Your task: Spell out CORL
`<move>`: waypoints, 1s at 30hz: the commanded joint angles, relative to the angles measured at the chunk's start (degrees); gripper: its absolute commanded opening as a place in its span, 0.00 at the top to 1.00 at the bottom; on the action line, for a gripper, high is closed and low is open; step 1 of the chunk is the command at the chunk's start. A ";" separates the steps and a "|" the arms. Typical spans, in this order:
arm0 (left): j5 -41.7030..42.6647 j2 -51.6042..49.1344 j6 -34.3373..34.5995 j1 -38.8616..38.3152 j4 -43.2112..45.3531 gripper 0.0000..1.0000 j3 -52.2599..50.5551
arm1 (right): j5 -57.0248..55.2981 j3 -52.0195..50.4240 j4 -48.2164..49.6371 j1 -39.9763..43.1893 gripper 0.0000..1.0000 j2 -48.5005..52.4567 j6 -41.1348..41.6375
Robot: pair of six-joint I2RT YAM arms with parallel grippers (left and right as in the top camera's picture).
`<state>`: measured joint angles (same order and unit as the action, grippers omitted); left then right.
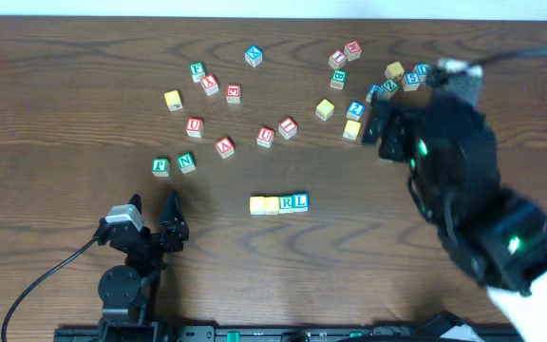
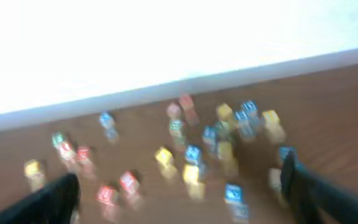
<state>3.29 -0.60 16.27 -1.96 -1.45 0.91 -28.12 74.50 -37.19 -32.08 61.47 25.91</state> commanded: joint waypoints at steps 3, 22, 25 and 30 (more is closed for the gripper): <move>0.57 0.37 -0.94 0.28 -2.40 0.26 -0.63 | 7.48 -29.51 28.79 2.97 0.01 -14.99 -8.50; 0.57 0.37 -0.94 0.28 -2.40 0.26 -0.63 | 21.66 -74.20 38.77 23.06 0.01 -61.42 -14.40; 0.57 0.37 -0.94 0.28 -2.38 0.27 -0.63 | 21.88 -74.23 35.12 24.06 0.01 -60.81 -13.79; 0.57 0.37 -0.94 0.28 -2.38 0.27 -0.63 | 23.15 -74.23 33.09 24.50 0.01 -61.16 -15.93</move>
